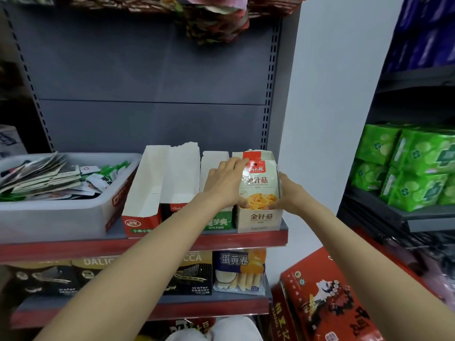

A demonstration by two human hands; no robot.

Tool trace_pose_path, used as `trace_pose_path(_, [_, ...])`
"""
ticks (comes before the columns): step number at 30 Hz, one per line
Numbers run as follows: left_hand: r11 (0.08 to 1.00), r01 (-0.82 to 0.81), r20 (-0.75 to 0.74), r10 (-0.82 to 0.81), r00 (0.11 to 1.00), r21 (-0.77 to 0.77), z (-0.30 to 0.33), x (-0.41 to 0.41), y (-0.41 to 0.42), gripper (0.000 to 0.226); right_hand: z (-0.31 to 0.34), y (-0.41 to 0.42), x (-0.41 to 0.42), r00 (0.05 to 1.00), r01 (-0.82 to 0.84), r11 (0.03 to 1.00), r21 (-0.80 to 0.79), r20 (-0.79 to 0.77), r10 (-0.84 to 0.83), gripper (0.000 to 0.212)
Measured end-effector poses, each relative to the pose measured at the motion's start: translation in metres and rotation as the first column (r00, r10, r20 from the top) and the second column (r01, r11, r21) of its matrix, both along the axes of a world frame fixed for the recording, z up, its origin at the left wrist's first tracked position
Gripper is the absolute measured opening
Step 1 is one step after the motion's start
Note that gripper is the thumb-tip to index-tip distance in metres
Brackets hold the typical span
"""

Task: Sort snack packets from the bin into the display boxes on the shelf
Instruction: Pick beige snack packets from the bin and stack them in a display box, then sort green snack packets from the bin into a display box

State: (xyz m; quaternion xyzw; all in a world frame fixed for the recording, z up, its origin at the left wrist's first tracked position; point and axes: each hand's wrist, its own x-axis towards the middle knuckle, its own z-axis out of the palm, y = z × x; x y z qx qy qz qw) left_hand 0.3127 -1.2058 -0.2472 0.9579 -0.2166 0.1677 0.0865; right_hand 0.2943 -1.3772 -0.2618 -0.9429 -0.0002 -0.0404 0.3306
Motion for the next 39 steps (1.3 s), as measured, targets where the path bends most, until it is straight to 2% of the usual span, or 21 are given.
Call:
trace_pose_path(2, [1.0,0.0,0.004,0.0,1.0,0.004,-0.001,0.001,-0.001,0.111,0.0,-0.001,0.002,1.0,-0.002,1.0,-0.03,-0.022,0.001,0.073])
trace_pose_path(5, [0.999,0.016,-0.02,-0.017,1.0,-0.04,-0.001,0.001,0.003,0.109,0.005,-0.002,0.001,0.999,-0.042,0.999,-0.013,-0.021,0.042,0.082])
trace_pose_path(7, [0.991,0.041,-0.011,-0.043,0.999,-0.126,0.002,-0.001,0.007,0.1,0.01,0.001,-0.003,0.997,-0.051,0.999,0.016,0.062,0.05,0.093])
trace_pose_path(9, [0.973,0.073,0.037,-0.067,0.997,-0.22,0.005,-0.008,0.013,0.081,0.017,0.008,-0.01,0.979,-0.001,1.0,-0.015,0.206,0.004,0.092])
trace_pose_path(11, [0.95,0.086,0.1,-0.058,0.993,-0.299,0.008,-0.016,0.022,0.057,0.025,0.019,-0.017,0.927,0.029,0.996,-0.08,0.375,0.003,0.078])
trace_pose_path(13, [0.917,0.099,0.155,-0.042,0.987,-0.386,0.01,-0.024,0.039,0.037,0.033,0.036,-0.022,0.871,-0.027,0.992,-0.119,0.484,0.082,0.059])
trace_pose_path(15, [0.877,0.106,0.179,-0.023,0.984,-0.468,0.012,-0.032,0.062,0.023,0.038,0.059,-0.022,0.847,-0.117,0.985,-0.128,0.504,0.166,0.045])
trace_pose_path(18, [0.841,0.039,0.163,0.06,0.985,-0.54,0.016,-0.045,0.105,0.015,0.039,0.103,-0.016,0.823,-0.236,0.963,-0.128,0.501,0.268,0.035])
trace_pose_path(22, [0.832,-0.124,0.154,0.244,0.957,-0.541,0.015,-0.044,0.177,0.013,0.033,0.167,0.0,0.795,-0.347,0.927,-0.141,0.481,0.371,0.033])
trace_pose_path(25, [0.835,-0.253,0.128,0.355,0.926,-0.489,0.013,-0.03,0.238,0.018,0.029,0.216,0.017,0.778,-0.411,0.887,-0.209,0.427,0.461,0.035])
trace_pose_path(30, [0.878,-0.427,-0.104,0.415,0.904,-0.214,0.009,-0.014,0.306,0.061,0.03,0.279,0.047,0.767,-0.47,0.814,-0.342,0.299,0.568,0.039])
trace_pose_path(33, [0.885,-0.45,-0.187,0.426,0.885,-0.117,0.006,-0.009,0.317,0.068,0.029,0.296,0.069,0.79,-0.445,0.792,-0.417,0.234,0.567,0.034])
trace_pose_path(36, [0.877,-0.466,-0.168,0.444,0.88,-0.121,0.004,-0.008,0.316,0.07,0.031,0.304,0.084,0.805,-0.393,0.787,-0.475,0.236,0.545,0.026])
trace_pose_path(39, [0.872,-0.47,-0.157,0.449,0.879,-0.136,0.002,-0.008,0.317,0.073,0.034,0.307,0.091,0.765,-0.358,0.76,-0.543,0.296,0.572,0.022])
